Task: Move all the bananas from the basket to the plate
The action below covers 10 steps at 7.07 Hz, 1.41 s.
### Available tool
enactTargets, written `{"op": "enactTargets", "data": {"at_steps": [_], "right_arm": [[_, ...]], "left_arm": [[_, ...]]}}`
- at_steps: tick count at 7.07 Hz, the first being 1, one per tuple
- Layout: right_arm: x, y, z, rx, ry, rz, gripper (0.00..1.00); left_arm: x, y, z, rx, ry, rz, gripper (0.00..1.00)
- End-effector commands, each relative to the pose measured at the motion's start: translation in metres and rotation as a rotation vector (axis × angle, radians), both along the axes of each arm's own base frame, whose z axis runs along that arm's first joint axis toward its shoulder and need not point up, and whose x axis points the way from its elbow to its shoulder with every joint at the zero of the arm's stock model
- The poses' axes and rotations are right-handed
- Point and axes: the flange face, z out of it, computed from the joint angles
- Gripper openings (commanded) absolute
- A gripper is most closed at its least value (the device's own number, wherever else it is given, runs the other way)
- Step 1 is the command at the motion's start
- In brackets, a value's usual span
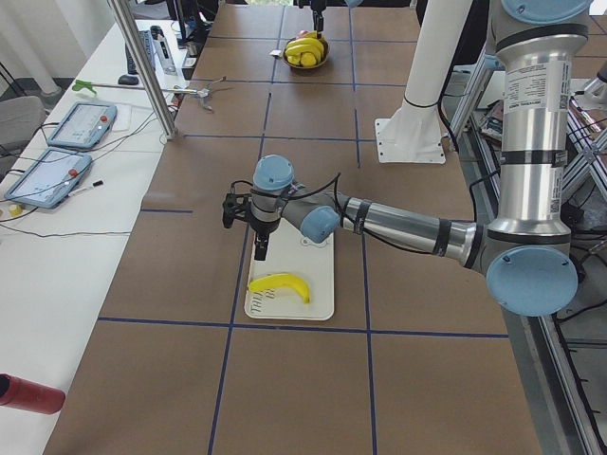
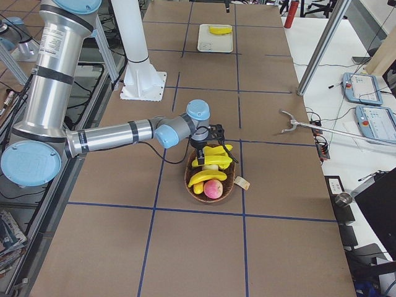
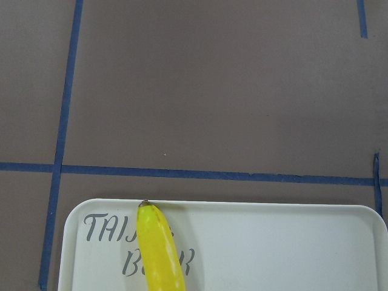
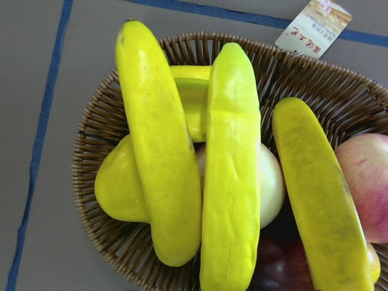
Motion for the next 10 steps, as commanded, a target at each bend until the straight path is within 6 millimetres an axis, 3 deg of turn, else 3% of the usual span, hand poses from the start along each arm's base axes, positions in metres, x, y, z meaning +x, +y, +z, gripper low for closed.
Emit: {"op": "enactTargets", "data": {"at_steps": [1,5,6,7,10], "right_arm": [[-0.004,-0.003,0.005,-0.005,-0.015,-0.01,0.83],[-0.013,-0.019,0.006,0.006,-0.018,-0.013,0.82],[-0.014,-0.021,0.019,-0.013,-0.006,-0.014,0.82],[-0.018,-0.028,0.012,-0.002,-0.016,-0.015,0.82],[-0.021,-0.035,0.018,-0.01,-0.014,-0.015,0.82]], "left_arm": [[0.0,0.0,0.0,0.001,0.0,0.0,1.0],[0.0,0.0,-0.001,0.0,0.003,0.002,1.0],[0.0,0.0,-0.001,0.0,0.003,0.002,1.0],[0.0,0.0,-0.001,0.0,0.003,0.002,1.0],[0.0,0.0,-0.001,0.002,0.003,0.002,1.0]]}}
